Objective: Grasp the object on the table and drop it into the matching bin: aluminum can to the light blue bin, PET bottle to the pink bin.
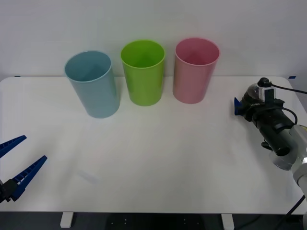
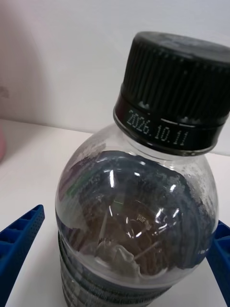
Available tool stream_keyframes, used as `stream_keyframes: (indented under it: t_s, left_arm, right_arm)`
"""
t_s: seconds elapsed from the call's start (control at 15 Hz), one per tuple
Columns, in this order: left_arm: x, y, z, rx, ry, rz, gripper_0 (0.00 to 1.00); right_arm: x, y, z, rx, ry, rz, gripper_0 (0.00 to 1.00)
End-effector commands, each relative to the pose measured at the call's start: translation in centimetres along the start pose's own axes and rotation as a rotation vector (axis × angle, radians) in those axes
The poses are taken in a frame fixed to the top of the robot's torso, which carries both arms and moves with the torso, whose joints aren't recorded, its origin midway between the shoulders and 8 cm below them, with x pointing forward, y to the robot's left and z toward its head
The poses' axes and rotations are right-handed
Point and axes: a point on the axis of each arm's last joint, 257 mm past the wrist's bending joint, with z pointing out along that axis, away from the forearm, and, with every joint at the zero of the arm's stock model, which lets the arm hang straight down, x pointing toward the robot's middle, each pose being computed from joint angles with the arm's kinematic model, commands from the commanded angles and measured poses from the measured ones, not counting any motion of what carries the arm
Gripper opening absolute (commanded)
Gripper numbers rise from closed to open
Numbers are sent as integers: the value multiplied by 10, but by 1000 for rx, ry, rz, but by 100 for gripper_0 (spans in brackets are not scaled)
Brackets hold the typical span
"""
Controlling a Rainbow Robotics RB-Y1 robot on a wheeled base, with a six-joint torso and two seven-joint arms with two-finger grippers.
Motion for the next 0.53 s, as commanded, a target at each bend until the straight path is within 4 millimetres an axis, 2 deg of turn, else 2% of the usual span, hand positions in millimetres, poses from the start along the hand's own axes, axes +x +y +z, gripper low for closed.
stream_keyframes:
  t_s: [0.07,0.53]
  left_arm:
    - [0,0,0,0,0,0,100]
    - [0,0,0,0,0,0,100]
  right_arm:
    - [1,-1,0,1,0,0,0]
    - [-3,4,0,-14,-9,4,0]
